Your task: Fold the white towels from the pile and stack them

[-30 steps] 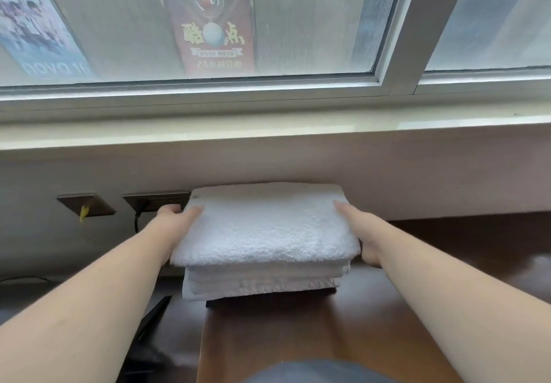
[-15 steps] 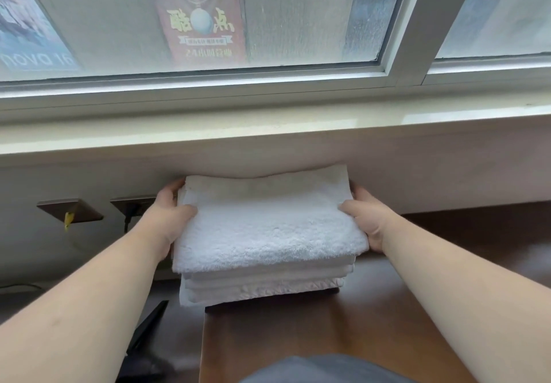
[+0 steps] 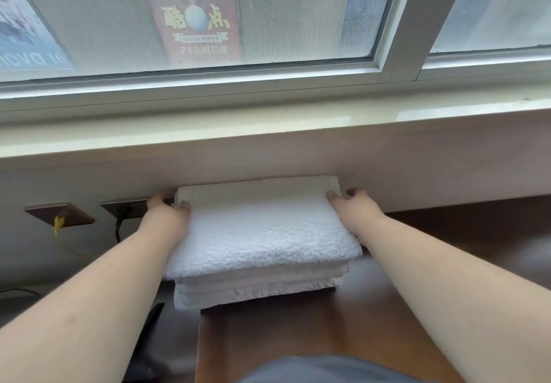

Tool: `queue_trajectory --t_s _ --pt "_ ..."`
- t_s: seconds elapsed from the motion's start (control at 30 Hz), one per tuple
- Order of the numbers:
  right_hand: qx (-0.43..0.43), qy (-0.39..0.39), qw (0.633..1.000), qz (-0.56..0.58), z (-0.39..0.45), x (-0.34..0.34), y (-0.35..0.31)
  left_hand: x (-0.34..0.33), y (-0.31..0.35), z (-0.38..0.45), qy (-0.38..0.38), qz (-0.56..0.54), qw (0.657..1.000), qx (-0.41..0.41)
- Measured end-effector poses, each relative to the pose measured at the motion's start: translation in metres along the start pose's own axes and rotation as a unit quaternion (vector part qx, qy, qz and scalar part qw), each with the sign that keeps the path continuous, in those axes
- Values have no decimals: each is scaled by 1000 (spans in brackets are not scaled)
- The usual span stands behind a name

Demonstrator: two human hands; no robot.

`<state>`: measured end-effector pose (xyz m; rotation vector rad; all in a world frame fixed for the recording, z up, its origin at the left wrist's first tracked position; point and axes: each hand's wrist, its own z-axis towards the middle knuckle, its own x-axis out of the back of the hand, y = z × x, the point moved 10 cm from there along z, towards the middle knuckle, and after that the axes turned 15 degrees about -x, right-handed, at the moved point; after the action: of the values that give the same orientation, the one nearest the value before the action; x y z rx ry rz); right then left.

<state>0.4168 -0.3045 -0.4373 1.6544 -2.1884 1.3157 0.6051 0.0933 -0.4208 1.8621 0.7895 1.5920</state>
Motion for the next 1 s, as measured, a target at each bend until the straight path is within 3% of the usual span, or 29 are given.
queue_trajectory --t_s 0.07,0.1,0.17,0.23,0.27,0.33,0.43,0.53,0.6,0.67,0.73,0.8,0.87,0.93,1.0 --pt "25 7 1000 6 -11 5 -4 7 6 -11 -3 60 998 10" --pt "73 49 996 -24 -21 11 -10 16 17 -20 11 138 990 -24" --pt "220 149 958 -111 -58 17 -34 20 65 -42 52 253 947 -189" --pt "330 153 914 -181 -92 -8 -52 -12 109 -73 11 263 903 -340" --pt "350 131 899 -230 -100 -29 -54 -35 117 -87 -37 275 885 -373" --pt "348 89 875 -323 -105 -70 -45 -76 111 -108 -131 329 862 -362" --pt "308 45 858 -408 -94 -97 -29 -101 88 -115 -200 388 838 -326" --pt "292 31 857 -424 -91 -95 -35 -102 95 -108 -211 414 823 -327" --pt "332 59 848 -409 -103 -87 -45 -92 109 -110 -190 397 820 -367" --pt "412 91 818 -391 -128 -77 -40 -87 119 -132 -174 394 778 -457" --pt "458 100 775 -425 -142 -73 -9 -87 103 -150 -176 440 727 -497" --pt "430 110 747 -495 -130 -68 25 -78 71 -142 -195 471 748 -425" --pt "369 111 776 -499 -114 -52 37 -61 57 -133 -184 484 778 -357" --pt "333 100 807 -477 -106 -36 31 -49 59 -133 -171 507 777 -333" --pt "330 77 815 -470 -109 -34 25 -45 56 -139 -176 517 774 -318"
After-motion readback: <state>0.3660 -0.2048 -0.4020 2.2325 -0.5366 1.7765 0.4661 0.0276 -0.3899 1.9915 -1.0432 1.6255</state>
